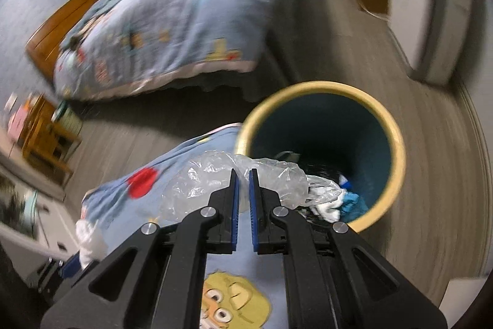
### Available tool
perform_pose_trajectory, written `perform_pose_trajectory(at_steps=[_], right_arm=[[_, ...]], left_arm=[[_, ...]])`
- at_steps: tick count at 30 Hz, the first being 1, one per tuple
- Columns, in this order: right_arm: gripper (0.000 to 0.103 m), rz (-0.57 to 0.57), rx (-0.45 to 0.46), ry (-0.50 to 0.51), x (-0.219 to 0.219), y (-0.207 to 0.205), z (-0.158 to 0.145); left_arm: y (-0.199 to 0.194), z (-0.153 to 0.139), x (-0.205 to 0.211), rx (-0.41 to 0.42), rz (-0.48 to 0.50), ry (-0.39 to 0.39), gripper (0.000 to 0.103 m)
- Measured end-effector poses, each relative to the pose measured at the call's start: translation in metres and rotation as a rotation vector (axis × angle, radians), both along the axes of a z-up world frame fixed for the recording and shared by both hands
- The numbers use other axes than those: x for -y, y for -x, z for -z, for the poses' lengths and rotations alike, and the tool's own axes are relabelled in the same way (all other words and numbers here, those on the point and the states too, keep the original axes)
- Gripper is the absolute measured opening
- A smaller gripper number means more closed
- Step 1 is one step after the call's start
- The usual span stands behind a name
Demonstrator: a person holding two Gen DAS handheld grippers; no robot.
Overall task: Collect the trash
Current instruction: 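Carry both items over the bin and open both tools to drop them inside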
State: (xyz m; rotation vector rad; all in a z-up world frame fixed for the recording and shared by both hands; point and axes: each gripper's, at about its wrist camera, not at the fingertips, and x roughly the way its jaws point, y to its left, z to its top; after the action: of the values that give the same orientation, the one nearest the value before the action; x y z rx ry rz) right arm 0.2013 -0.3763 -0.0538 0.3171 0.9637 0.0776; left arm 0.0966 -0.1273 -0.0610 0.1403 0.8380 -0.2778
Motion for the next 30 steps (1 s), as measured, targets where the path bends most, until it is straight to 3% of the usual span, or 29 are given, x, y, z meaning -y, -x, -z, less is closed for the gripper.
perform_pose_trajectory(at_steps=[6, 16, 21, 27, 30], right_arm=[[0.006, 0.122, -0.037, -0.021, 0.050, -0.009, 0.021], [0.006, 0.165, -0.065, 0.028, 0.069, -0.027, 0.041], [0.006, 0.180, -0.086, 0.049, 0.072, -0.035, 0.051], [0.006, 0.199, -0.097, 0.016, 0.076, -0.039, 0.058], [0.006, 0.197, -0.085, 0.014, 0.075, -0.041, 0.057]], left_arm=[[-0.024, 0.002, 0.046, -0.016, 0.078, 0.006, 0.027], [-0.068, 0.024, 0.101, -0.064, 0.151, -0.022, 0.027], [-0.095, 0.025, 0.116, -0.068, 0.147, -0.003, 0.027], [-0.130, 0.025, 0.127, -0.087, 0.084, 0.076, 0.027], [-0.136, 0.023, 0.138, -0.063, 0.093, 0.072, 0.027]])
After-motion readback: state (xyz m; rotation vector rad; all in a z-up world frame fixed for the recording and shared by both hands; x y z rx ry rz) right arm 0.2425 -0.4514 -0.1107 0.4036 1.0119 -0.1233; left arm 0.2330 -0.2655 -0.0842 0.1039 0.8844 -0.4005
